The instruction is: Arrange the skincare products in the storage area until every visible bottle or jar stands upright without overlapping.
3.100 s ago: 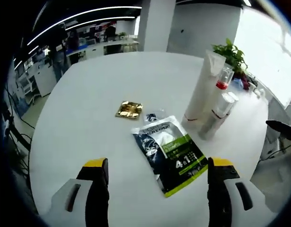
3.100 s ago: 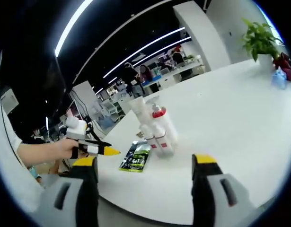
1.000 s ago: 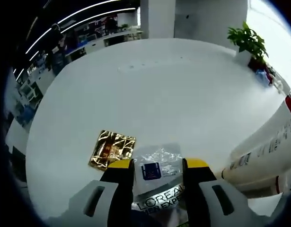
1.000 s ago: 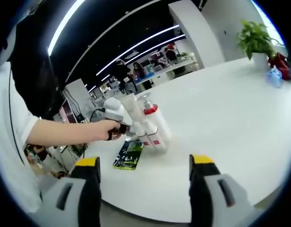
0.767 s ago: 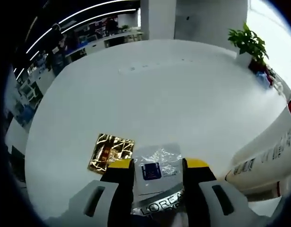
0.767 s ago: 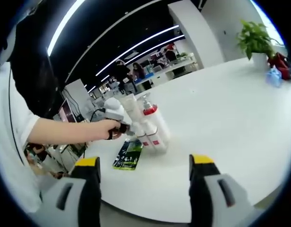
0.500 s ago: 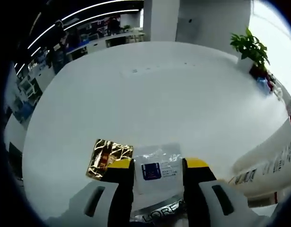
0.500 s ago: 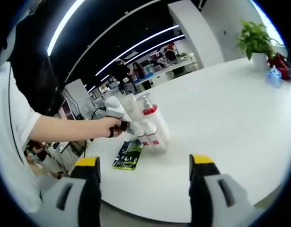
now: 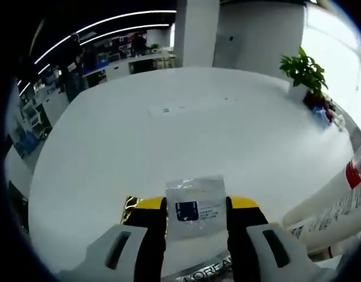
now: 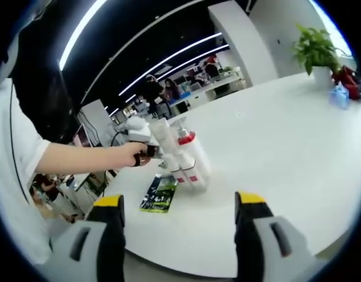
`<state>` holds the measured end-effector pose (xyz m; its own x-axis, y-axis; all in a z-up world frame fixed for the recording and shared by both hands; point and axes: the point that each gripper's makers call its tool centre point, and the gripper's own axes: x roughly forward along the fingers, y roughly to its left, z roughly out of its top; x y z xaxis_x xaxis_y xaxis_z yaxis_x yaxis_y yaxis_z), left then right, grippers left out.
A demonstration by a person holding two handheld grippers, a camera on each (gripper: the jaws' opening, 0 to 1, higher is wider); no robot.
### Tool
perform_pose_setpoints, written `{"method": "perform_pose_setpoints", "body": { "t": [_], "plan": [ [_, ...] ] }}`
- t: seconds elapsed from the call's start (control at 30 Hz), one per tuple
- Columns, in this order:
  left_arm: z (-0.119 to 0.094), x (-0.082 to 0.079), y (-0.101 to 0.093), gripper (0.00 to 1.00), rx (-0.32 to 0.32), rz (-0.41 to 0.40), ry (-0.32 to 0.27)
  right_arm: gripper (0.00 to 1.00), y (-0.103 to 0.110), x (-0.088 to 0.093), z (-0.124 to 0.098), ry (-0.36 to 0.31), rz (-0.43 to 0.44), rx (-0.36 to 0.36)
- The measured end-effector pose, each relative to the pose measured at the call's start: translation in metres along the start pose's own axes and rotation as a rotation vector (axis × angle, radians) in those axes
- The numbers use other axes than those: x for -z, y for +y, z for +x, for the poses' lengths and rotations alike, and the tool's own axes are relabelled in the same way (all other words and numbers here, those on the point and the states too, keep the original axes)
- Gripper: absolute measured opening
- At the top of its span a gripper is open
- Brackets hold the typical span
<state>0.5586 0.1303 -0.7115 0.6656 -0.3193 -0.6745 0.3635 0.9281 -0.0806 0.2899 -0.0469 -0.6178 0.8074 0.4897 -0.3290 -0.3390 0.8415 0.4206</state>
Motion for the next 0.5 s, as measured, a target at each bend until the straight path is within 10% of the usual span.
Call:
{"method": "perform_pose_setpoints", "body": {
  "t": [0.5],
  "plan": [
    [-0.030,-0.005,0.003,0.38,0.010,0.004,0.004,0.77,0.002,-0.001,-0.001,-0.006,-0.018,-0.004]
  ]
}}
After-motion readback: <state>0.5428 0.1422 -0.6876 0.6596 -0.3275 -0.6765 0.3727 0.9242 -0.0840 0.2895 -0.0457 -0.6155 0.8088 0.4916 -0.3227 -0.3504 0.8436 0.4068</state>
